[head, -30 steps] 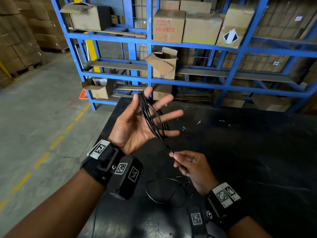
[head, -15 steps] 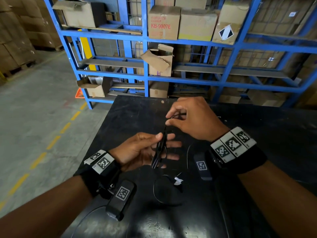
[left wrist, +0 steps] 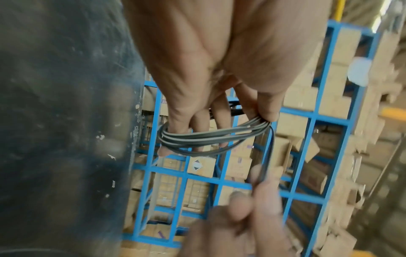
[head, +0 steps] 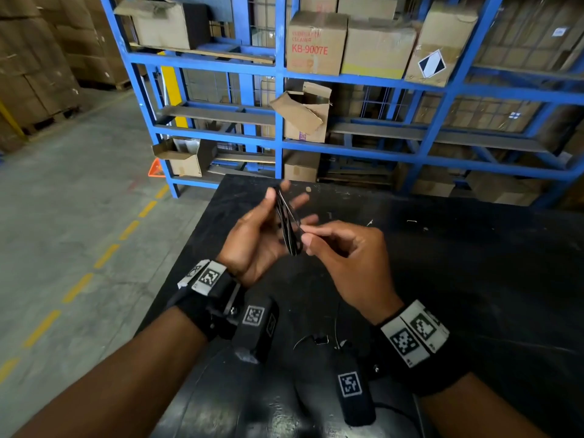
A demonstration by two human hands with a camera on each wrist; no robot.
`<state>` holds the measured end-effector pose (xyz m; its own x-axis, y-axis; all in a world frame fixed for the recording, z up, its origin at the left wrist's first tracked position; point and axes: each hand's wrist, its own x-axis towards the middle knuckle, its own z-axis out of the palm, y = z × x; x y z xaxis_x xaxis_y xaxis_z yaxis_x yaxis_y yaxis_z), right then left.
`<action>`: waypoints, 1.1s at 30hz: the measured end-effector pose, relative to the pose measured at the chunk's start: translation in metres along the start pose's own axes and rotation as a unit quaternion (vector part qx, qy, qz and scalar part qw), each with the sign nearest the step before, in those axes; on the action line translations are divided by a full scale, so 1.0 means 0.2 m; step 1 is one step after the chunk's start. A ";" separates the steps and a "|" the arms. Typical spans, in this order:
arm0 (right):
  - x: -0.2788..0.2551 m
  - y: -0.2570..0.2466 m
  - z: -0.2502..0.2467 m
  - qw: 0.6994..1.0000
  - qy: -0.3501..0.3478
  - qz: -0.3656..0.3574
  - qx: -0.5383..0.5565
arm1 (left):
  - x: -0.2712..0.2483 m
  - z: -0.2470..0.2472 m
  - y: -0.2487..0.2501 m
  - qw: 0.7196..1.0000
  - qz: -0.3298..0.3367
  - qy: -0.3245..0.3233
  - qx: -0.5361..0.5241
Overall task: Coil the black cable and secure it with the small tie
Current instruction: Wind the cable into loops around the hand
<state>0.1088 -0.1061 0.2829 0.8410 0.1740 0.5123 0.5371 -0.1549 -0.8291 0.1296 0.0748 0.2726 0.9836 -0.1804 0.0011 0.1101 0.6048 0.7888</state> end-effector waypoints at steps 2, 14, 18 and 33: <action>-0.03 0.06 0.01 0.991 -0.004 0.073 0.111 | 0.04 0.00 0.05 0.998 0.025 -0.021 -0.058; 0.00 0.37 -0.08 0.949 -0.099 0.249 0.164 | 0.00 0.08 0.22 0.955 0.000 -0.251 -0.160; 0.14 0.37 -0.14 0.982 -0.135 0.122 -0.044 | -0.09 0.04 0.20 0.952 -0.066 -0.276 -0.112; 0.47 -0.12 -0.09 0.942 -0.154 -0.089 -0.286 | -0.07 0.01 0.12 0.972 -0.095 -0.040 0.212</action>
<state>0.1765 -0.1044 0.3544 0.7227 0.5069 0.4699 0.6893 -0.5792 -0.4352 0.1172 0.0898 0.2928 0.9352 -0.3272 -0.1356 0.2036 0.1834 0.9617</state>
